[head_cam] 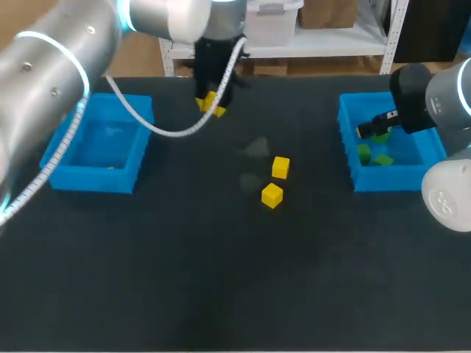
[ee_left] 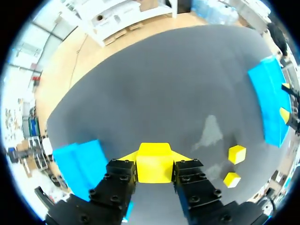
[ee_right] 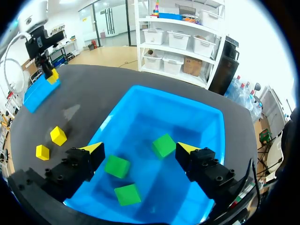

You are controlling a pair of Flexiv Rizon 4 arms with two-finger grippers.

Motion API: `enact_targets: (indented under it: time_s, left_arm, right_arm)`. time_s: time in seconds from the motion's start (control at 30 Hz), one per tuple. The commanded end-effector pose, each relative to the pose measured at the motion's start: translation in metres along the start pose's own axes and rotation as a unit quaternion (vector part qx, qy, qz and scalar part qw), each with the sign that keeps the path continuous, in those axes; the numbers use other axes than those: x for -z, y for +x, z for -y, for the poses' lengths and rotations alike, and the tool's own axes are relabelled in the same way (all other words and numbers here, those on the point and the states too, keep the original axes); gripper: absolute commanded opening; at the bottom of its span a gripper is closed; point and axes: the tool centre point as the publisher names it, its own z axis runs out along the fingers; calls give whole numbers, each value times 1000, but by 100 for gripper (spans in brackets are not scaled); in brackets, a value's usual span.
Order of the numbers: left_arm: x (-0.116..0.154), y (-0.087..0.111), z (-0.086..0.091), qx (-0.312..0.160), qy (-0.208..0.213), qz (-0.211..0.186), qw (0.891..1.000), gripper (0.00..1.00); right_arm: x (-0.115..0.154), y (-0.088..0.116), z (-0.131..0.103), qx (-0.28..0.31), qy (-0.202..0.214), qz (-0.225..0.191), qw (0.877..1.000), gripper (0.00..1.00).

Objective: Put the green cubes in the right bin and the yellow cubes in the left bin.

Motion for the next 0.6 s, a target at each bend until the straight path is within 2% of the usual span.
enact_targets:
  time_s: [0.03,0.23,0.6]
  left_arm:
    - [8,46,-25,26,-3,75,997,0]
    - [10,75,-60,79,-13,79,994,0]
    - [-1,121,-102,153,-13,80,985,0]
  right_arm:
    - [1,0,0,0,0,-1,1000,100]
    - [1,0,0,0,0,-1,1000,100]
    - [1,0,0,0,0,-1,1000,100]
